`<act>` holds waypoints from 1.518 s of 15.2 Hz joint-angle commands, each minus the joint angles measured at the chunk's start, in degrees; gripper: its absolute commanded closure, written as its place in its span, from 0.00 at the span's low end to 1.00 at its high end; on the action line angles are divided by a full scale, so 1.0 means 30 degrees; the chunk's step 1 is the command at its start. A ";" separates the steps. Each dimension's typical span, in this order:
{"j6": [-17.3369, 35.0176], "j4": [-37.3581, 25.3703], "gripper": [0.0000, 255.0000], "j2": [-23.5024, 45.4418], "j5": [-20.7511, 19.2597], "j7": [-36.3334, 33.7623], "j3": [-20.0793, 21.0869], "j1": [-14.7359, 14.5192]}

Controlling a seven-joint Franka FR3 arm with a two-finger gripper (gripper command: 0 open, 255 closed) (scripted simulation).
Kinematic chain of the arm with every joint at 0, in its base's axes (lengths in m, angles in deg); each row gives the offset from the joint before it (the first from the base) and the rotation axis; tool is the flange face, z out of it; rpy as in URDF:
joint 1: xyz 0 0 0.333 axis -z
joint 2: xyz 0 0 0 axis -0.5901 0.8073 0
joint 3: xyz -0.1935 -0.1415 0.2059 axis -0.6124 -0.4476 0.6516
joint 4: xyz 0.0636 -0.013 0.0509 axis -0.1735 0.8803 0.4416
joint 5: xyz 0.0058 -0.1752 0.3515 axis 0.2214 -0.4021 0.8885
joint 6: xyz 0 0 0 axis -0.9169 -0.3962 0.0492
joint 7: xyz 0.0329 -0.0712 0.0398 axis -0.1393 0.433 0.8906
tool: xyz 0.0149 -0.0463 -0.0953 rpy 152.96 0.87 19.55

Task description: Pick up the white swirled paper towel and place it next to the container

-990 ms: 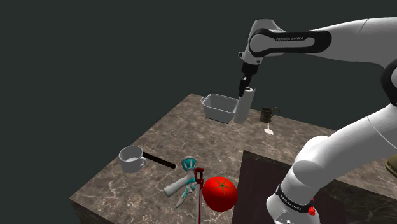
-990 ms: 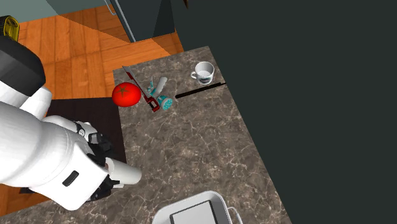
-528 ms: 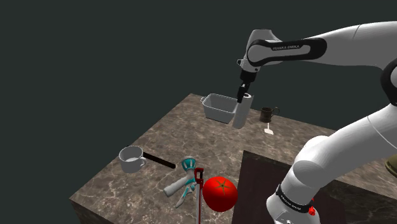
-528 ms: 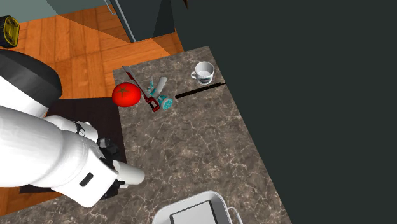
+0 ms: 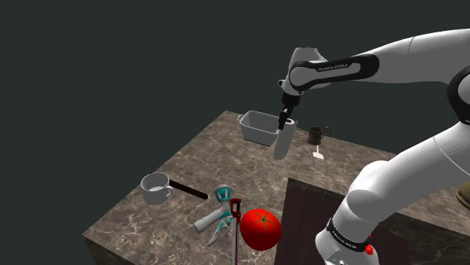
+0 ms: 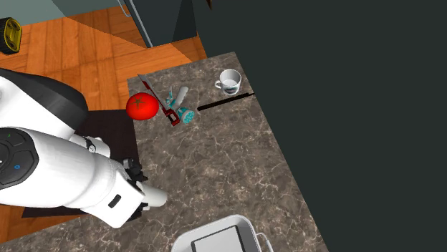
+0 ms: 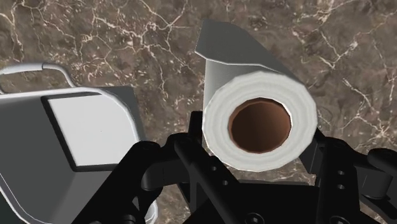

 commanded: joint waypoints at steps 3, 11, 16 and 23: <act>0.1092 0.0814 1.00 0.0262 -0.0059 0.0011 -0.0124 0.0033; 0.3341 0.2280 1.00 0.1050 -0.0138 -0.0015 -0.0339 0.0056; 0.3589 0.2422 1.00 0.1155 -0.0144 -0.0015 -0.0364 0.0057; 0.3588 0.2423 0.00 0.1154 -0.0144 -0.0015 -0.0364 0.0057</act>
